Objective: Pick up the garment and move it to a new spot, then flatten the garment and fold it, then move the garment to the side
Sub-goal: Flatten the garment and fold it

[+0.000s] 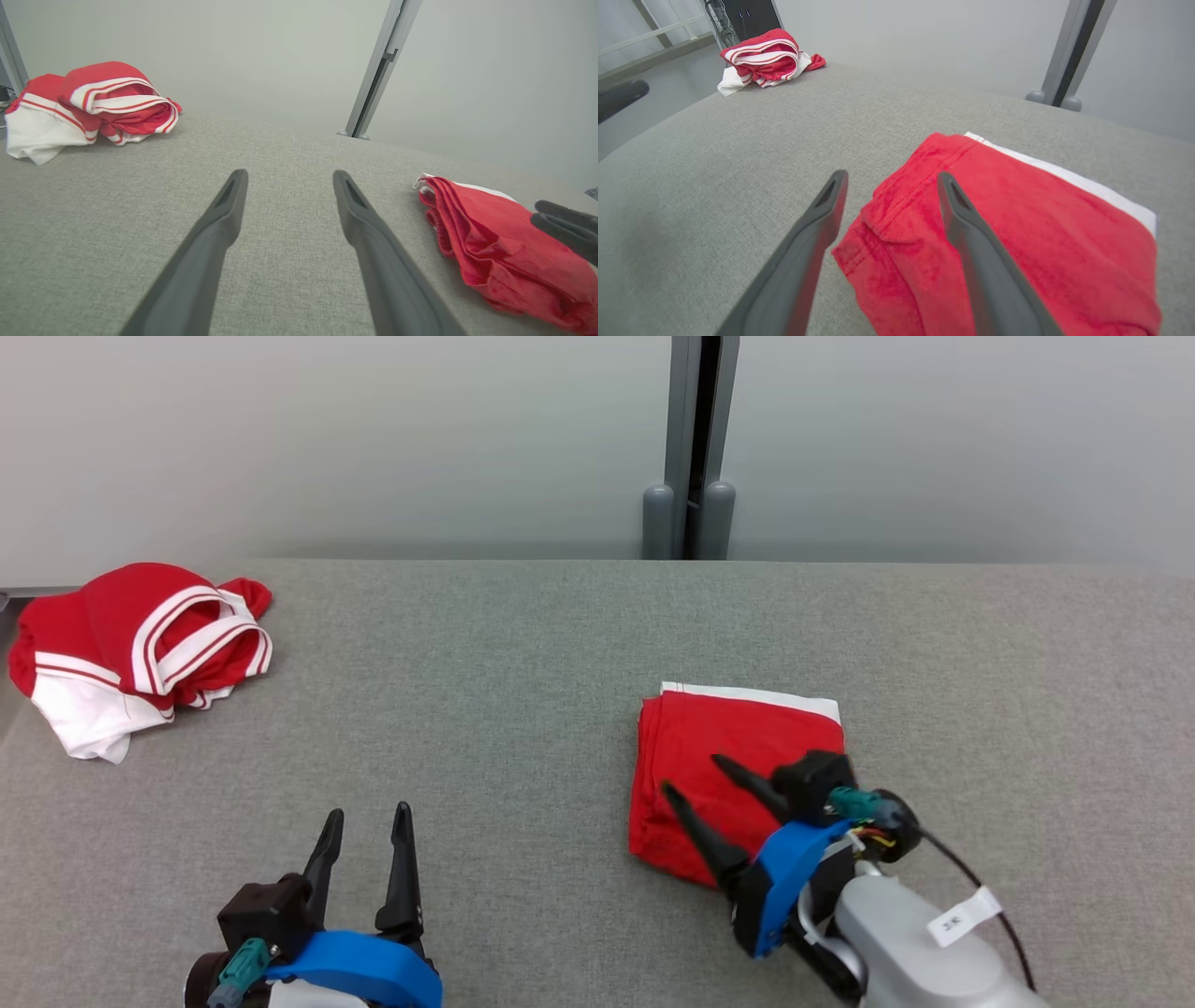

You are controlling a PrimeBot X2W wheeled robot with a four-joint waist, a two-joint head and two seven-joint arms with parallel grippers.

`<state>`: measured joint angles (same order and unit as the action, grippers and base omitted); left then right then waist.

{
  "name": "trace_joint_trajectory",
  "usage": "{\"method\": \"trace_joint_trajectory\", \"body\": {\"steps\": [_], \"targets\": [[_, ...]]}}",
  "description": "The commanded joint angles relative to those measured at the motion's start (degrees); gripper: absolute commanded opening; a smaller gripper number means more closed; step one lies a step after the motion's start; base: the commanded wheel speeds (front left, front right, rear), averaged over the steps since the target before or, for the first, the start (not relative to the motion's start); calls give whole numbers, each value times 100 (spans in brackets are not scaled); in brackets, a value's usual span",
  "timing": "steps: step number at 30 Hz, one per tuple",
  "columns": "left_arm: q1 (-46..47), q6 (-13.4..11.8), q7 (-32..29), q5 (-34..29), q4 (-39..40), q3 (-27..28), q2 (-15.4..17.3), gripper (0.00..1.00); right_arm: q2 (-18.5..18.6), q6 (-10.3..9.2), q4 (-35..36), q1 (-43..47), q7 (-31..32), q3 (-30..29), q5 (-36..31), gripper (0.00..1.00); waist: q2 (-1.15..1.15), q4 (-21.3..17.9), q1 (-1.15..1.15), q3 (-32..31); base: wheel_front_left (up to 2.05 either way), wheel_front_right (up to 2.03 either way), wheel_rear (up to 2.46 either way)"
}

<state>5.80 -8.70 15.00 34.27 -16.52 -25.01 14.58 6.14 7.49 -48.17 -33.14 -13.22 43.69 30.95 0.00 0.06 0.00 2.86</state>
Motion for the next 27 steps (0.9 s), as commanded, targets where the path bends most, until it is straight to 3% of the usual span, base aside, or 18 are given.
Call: {"method": "trace_joint_trajectory", "body": {"steps": [1, 7, 13, 20, 27], "targets": [[-62, 0, 26, -23, -18, -12, 13, 100, 114, 1, 56, 78, -84, -171, -19, 100, 0, 10, 0, -27, 0, 0, 0], [-77, -9, 26, -41, 7, -7, 16, 100, 360, 1, 162, 108, -193, -1161, -502, 100, 0, 39, 0, -58, 0, 0, 0], [-37, 73, 27, -153, 44, -24, 6, 100, 385, 1, 783, 610, -198, -2527, -1402, 100, 0, 41, 0, -116, 0, 0, 0], [18, 228, 26, -319, -55, 30, -118, 100, -14, 1, 1667, 1619, -200, -3893, -2292, 100, 0, -54, 0, -294, 0, 0, 0], [-194, 360, 25, -471, -116, 278, -263, 100, -303, 1, 2449, 2461, -200, -4518, -2758, 100, 0, -205, 0, -386, 0, 0, 0]]}}
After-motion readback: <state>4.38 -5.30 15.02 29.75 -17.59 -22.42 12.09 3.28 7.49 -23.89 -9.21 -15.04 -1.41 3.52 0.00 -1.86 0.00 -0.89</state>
